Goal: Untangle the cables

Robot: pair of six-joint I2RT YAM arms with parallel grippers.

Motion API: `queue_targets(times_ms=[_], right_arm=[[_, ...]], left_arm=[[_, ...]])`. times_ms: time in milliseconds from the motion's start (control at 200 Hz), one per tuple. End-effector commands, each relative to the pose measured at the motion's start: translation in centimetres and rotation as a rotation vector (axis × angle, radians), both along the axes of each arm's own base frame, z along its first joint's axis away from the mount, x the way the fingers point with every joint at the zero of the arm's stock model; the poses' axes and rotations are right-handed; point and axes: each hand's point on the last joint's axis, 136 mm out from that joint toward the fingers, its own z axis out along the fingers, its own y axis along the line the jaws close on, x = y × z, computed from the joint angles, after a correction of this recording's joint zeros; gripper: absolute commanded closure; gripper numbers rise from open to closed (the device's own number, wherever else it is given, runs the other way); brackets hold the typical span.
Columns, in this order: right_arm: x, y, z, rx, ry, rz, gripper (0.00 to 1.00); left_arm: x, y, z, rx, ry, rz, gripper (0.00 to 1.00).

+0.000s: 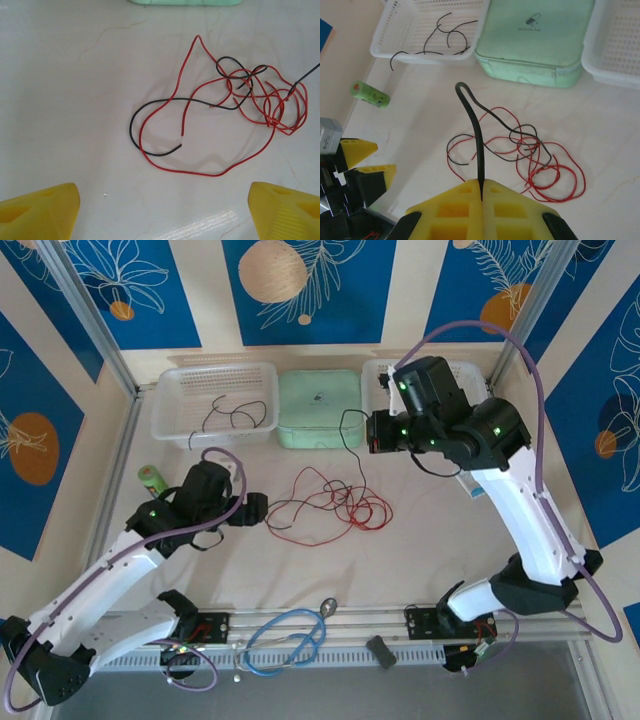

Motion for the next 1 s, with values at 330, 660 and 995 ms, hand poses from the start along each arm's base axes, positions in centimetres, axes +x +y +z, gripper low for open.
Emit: queue_targets(times_ms=[330,660,995], right_arm=[[-1.6,1.8,1.6,0.059,0.0,0.158,1.0],[-2.8,2.3,-0.1,0.063,0.05,0.196,1.0],[-3.3,2.4,-0.5,0.061,0.059,0.211,1.0]], left_arm=[[2.4,-8.7,11.4,-0.227,-0.586,-0.455,0.09],[3.5,-15.9,16.5,-0.342,-0.815,-0.784,0.0],[6.2,-18.9,16.3,-0.352,-0.798,-0.838,0.0]])
